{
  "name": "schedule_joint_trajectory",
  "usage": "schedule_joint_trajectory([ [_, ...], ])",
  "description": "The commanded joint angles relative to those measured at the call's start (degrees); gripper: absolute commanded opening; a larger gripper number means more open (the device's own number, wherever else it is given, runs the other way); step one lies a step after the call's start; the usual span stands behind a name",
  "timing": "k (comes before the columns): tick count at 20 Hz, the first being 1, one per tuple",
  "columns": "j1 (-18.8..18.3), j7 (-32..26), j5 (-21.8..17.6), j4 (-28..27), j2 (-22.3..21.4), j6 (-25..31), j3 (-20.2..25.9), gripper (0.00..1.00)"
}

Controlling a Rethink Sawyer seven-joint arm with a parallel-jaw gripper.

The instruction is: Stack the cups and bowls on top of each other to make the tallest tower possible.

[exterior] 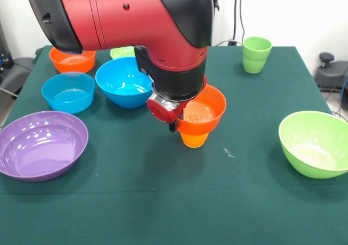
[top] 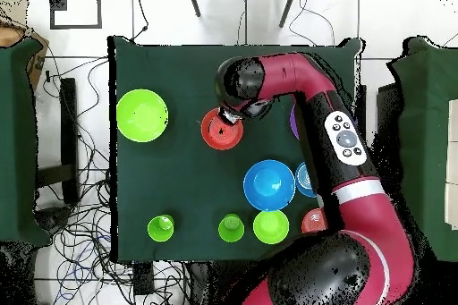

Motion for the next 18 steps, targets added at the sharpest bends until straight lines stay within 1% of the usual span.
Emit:
schedule_joint_trajectory([
  [1,0.03,-6.23,-2.17,4.99,-0.91,0.38,-4.7,0.0],
  [8,0.34,-5.69,-1.62,5.21,-1.44,1.53,-5.05,0.0],
  [12,-0.03,-5.29,-1.29,6.51,-2.46,1.16,-5.07,0.0],
  [18,-0.19,-4.92,-1.38,6.89,-2.14,0.72,-5.21,0.0],
])
